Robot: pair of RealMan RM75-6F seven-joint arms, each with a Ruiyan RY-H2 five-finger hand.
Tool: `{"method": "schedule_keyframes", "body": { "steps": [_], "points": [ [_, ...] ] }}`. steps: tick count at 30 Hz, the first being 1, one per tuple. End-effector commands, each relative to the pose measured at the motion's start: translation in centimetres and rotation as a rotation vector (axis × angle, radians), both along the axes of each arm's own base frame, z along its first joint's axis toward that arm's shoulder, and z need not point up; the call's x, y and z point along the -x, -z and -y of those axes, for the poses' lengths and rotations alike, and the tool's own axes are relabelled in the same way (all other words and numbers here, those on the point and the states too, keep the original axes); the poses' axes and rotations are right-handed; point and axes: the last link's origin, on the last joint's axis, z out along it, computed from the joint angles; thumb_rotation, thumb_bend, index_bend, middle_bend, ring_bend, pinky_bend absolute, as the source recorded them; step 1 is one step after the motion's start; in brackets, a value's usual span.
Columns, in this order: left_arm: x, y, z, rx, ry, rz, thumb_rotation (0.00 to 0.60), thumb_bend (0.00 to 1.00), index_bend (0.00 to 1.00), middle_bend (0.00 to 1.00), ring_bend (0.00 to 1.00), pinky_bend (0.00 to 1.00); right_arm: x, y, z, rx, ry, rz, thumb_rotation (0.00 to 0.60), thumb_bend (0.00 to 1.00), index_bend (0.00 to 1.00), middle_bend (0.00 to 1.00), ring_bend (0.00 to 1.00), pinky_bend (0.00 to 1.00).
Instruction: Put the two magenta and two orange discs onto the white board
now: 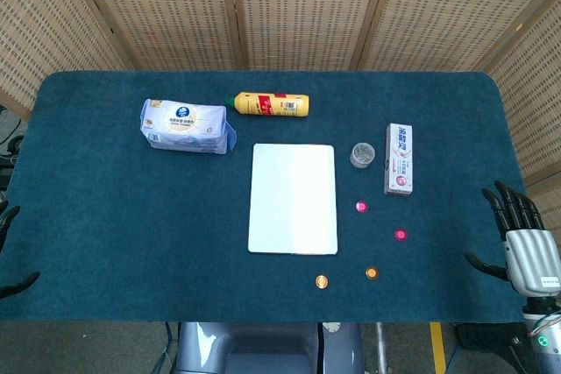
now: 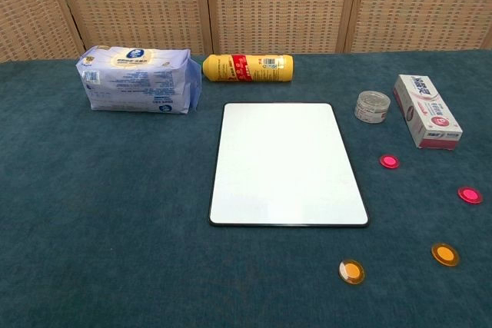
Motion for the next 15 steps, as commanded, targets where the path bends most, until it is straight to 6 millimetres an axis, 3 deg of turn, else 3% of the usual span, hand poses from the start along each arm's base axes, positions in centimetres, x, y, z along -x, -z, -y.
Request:
{"method": "schedule_keyframes", "body": {
  "steps": [1,6,10,12,14,15],
  "points": [
    [0.0,0.0,0.0,0.003,-0.002,0.002,0.600,0.00,0.00,0.00,0.00,0.00,-0.1,0.3,0.0,-0.010,0.005,-0.014,0.600,0.00,0.01,0.00,0.00,0.07],
    [-0.1,0.0,0.0,0.002,0.005,0.005,0.600,0.00,0.00,0.00,0.00,0.00,-0.7,1.3,0.5,-0.056,-0.010,-0.035,0.600,0.00,0.01,0.00,0.00,0.07],
    [-0.1,0.2,0.0,0.008,0.006,0.000,0.600,0.00,0.00,0.00,0.00,0.00,-2.6,2.6,2.7,-0.116,-0.064,-0.076,0.600,0.00,0.00,0.00,0.00,0.09],
    [-0.1,0.2,-0.1,0.010,0.006,-0.001,0.600,0.00,0.00,0.00,0.00,0.00,-3.5,3.1,4.1,-0.125,-0.089,-0.132,0.600,0.00,0.00,0.07,0.03,0.18],
    [-0.1,0.3,-0.2,0.009,0.004,-0.002,0.600,0.00,0.00,0.00,0.00,0.00,-4.8,4.0,5.5,-0.147,-0.114,-0.177,0.600,0.00,0.00,0.22,0.18,0.34],
    [0.0,0.3,-0.3,0.009,0.002,-0.002,0.600,0.00,0.00,0.00,0.00,0.00,-5.4,4.4,6.2,-0.160,-0.130,-0.194,0.600,0.00,0.00,0.32,0.30,0.48]
  ]
}}
